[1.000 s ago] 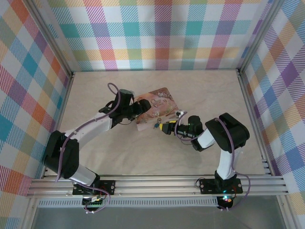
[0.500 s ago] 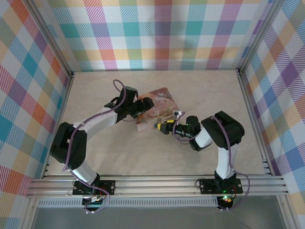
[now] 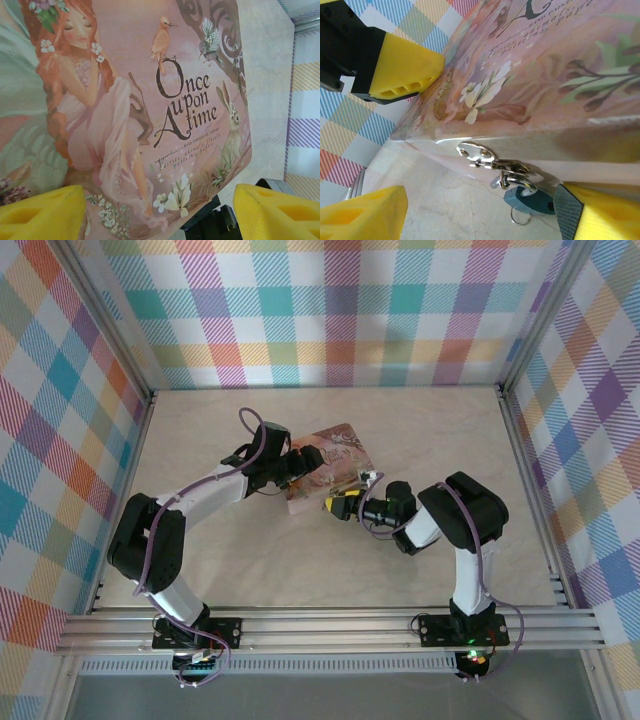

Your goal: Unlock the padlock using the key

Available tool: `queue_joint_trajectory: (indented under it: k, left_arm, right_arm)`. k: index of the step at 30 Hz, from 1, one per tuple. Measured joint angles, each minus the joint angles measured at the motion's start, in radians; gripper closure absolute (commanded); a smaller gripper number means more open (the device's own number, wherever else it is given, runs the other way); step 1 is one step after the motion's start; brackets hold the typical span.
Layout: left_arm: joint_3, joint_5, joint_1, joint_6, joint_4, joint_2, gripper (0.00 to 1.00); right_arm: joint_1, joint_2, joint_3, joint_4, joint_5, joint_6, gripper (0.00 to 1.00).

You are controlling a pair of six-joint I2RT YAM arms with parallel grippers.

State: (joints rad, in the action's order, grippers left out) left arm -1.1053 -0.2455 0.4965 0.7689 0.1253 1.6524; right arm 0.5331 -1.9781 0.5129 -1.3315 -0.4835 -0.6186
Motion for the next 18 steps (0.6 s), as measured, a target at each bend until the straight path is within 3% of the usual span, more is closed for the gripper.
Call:
queue_joint_trajectory:
  k: [18]
  left_arm:
    - [0.0,0.002,0.0,0.0,-0.004,0.002,0.22]
  right_arm:
    - [0.01,-0.047,0.034,-0.018,-0.023,-0.022,0.26]
